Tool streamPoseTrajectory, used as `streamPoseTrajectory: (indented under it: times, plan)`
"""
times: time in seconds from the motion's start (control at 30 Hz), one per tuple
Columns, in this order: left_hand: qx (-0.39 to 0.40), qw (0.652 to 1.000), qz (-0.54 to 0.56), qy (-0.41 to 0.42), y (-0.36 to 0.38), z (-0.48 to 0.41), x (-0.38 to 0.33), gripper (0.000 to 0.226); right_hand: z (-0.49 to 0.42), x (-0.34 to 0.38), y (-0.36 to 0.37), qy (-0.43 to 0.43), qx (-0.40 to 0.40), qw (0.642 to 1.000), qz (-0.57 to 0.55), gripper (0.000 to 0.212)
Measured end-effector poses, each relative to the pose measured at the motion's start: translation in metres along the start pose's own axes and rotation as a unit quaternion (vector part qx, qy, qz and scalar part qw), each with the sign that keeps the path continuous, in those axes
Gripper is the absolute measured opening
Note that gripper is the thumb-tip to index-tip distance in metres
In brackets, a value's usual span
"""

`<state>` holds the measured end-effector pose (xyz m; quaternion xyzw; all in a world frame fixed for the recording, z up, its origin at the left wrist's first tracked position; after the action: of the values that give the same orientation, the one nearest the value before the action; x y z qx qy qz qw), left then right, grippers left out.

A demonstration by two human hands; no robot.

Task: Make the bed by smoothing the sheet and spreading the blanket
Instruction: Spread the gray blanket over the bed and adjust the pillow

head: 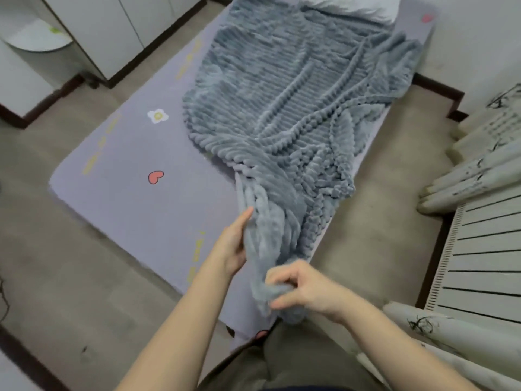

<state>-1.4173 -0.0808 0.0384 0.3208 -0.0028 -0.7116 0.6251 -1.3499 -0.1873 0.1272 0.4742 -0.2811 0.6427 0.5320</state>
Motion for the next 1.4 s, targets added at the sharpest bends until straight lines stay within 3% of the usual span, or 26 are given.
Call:
streamPoseTrajectory:
  times: [0.1,0.17,0.23,0.33,0.43,0.5,0.6,0.67,0.73,0.8,0.83,0.9,0.97,1.03,1.07,1.13,1.2,1.27,1.33,1.4]
  plan:
    - [-0.064,0.996,-0.03,-0.045,-0.016,-0.007,-0.018,0.044,0.001,-0.016,0.012,0.005,0.037,0.999,-0.031,0.022]
    - [-0.084,0.995,0.046,-0.026,-0.034,-0.011,-0.037,0.044,0.0,-0.025,0.007,0.015,-0.027,0.998,-0.046,0.018]
    - [-0.083,0.983,0.163,0.022,-0.057,0.001,-0.067,0.043,-0.002,-0.033,-0.005,0.031,-0.151,0.987,-0.05,0.021]
    - [-0.002,0.966,0.206,0.157,-0.095,0.038,-0.115,0.045,-0.011,-0.031,-0.012,0.045,-0.266,0.962,0.032,0.02]
    - [0.088,0.949,0.213,0.215,-0.158,0.071,-0.136,0.055,-0.038,-0.018,0.012,0.004,-0.262,0.963,0.064,0.025]
    - [0.076,0.961,0.185,0.189,-0.192,0.081,-0.125,0.05,-0.058,-0.025,0.033,0.021,-0.24,0.968,0.07,0.025]
    - [-0.076,0.988,0.125,0.045,-0.258,0.071,-0.08,0.039,-0.084,-0.056,0.074,0.115,-0.175,0.968,0.142,0.012]
    - [-0.118,0.985,0.119,-0.032,-0.295,0.072,-0.066,0.05,-0.095,-0.078,0.111,0.177,-0.117,0.965,0.153,0.03]
    - [-0.131,0.981,0.131,-0.053,-0.32,0.079,-0.078,0.022,-0.104,-0.087,0.147,0.207,-0.08,0.963,0.149,0.03]
    - [-0.126,0.979,0.158,-0.028,-0.332,0.083,-0.107,0.008,-0.105,-0.079,0.16,0.208,-0.145,0.949,0.187,0.015]
    - [-0.103,0.982,0.159,-0.01,-0.329,0.082,-0.127,0.012,-0.1,-0.07,0.156,0.206,-0.226,0.929,0.21,0.013]
    - [-0.035,0.988,0.145,0.039,-0.306,0.086,-0.169,0.012,-0.075,-0.039,0.141,0.177,-0.441,0.844,0.25,0.027]
    - [0.066,0.987,0.126,0.077,-0.273,0.098,-0.197,0.024,-0.04,-0.001,0.135,0.05,-0.618,0.754,0.217,0.04]
    - [0.169,0.973,0.119,0.1,-0.242,0.117,-0.21,0.024,-0.012,0.021,0.142,-0.077,-0.702,0.684,0.183,0.046]
    - [0.202,0.969,0.107,0.098,-0.23,0.127,-0.209,0.034,-0.003,0.023,0.147,-0.088,-0.723,0.656,0.195,0.047]
    - [0.209,0.972,0.047,0.1,-0.219,0.137,-0.191,0.056,0.004,0.008,0.151,-0.006,-0.736,0.629,0.25,0.044]
    - [0.125,0.973,-0.108,0.162,-0.228,0.14,-0.161,0.047,-0.002,-0.038,0.144,0.214,-0.639,0.669,0.313,0.034]
    - [0.053,0.949,-0.243,0.194,-0.24,0.146,-0.124,0.036,-0.016,-0.092,0.15,0.389,-0.446,0.755,0.282,0.026]
    - [0.077,0.935,-0.316,0.138,-0.241,0.151,-0.079,0.034,-0.036,-0.117,0.167,0.378,-0.324,0.823,0.272,0.063]
    - [0.099,0.923,-0.361,0.089,-0.234,0.157,-0.044,0.032,-0.069,-0.109,0.186,0.247,-0.314,0.879,0.259,0.106]
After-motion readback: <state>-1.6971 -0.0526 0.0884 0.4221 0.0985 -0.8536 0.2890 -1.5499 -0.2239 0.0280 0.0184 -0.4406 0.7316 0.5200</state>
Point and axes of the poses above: each hand's wrist, its own z-axis away from the middle knuckle, its own y-axis out of the palm, x = y × z, the point moved 6 cm from there along -z, towards the middle knuckle, and after that the axes turned 3 degrees about -z, right-handed, at the moved point
